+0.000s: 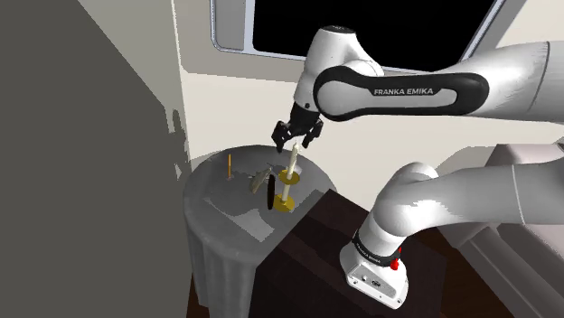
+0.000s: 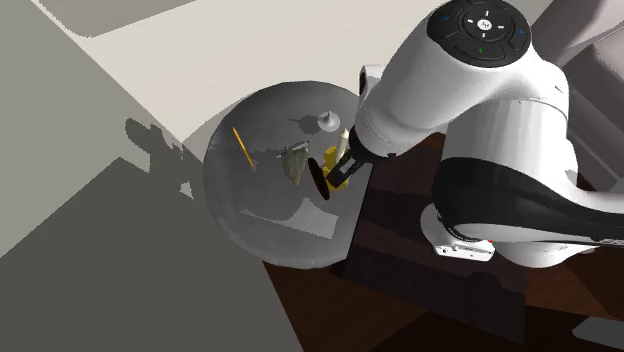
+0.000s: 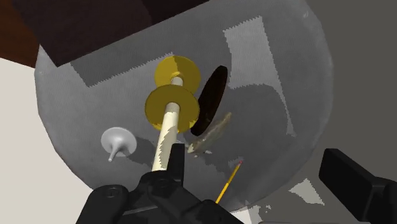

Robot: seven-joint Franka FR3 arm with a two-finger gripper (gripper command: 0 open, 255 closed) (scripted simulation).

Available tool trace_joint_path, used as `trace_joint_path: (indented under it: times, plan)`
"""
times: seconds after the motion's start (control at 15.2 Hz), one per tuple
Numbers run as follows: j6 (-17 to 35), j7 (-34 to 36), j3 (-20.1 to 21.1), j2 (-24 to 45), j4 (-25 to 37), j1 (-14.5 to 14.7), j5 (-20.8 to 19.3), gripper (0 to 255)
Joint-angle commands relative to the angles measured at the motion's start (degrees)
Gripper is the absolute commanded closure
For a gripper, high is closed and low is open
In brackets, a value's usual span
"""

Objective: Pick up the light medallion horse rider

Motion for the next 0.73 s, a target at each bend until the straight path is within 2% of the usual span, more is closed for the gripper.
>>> trace_joint_path:
  times: [0.0,0.2,0.4,0.53,0.66]
  plan:
    - [5.0,5.4,3.9,0.2,-3.6,-0.9,0.1,0]
    - [13.0,13.9,10.4,3.3,-7.4,-2.9,0.1,0]
    - [21.2,23.4,18.1,8.4,-9.7,-6.6,-1.0,0]
    - [26.6,30.6,24.3,12.7,-10.4,-10.8,-2.7,0]
    - [31.7,38.8,31.9,17.3,-10.4,-17.1,-5.9,0]
